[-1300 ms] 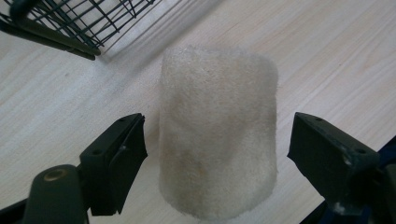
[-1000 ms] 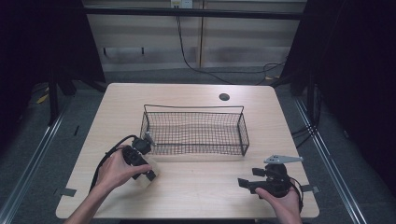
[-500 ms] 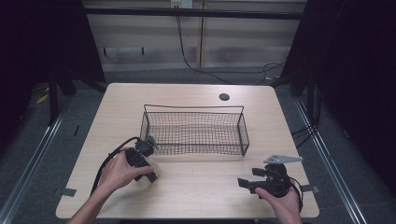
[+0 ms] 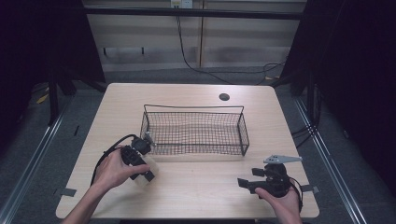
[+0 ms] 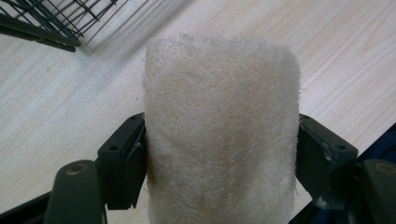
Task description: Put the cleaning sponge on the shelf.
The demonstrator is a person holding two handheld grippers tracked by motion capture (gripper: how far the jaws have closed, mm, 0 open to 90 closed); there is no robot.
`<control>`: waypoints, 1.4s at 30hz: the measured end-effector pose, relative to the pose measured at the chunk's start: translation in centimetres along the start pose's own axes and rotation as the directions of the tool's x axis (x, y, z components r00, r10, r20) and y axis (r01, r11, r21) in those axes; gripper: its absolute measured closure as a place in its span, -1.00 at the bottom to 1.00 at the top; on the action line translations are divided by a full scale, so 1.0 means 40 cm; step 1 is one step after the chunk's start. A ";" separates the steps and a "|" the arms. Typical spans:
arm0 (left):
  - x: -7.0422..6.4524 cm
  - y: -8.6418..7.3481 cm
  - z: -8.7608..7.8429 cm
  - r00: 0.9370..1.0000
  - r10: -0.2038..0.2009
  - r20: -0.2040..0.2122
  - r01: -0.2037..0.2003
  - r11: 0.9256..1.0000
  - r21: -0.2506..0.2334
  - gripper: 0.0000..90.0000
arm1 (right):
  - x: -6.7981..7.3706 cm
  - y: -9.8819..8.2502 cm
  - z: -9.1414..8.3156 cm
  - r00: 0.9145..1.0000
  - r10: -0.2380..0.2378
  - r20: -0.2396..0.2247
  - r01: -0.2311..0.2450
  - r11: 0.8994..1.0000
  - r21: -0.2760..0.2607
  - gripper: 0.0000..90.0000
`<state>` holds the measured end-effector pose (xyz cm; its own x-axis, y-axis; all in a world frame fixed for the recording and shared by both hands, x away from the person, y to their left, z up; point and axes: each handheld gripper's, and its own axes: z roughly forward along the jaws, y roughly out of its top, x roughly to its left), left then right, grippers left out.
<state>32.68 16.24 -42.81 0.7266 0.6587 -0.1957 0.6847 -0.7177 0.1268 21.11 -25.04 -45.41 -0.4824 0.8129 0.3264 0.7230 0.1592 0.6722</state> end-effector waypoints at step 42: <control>0.000 -0.023 -0.115 1.000 0.023 0.004 -0.023 0.999 0.031 -0.40 | -0.001 0.000 0.003 1.000 0.005 -0.004 -0.005 1.000 0.012 -0.57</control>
<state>32.31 17.94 -38.47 0.7417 0.6413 -0.1965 0.6659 -0.7392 0.1010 21.17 -24.98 -45.52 -0.4806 0.8113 0.3328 0.7313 0.1613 0.6627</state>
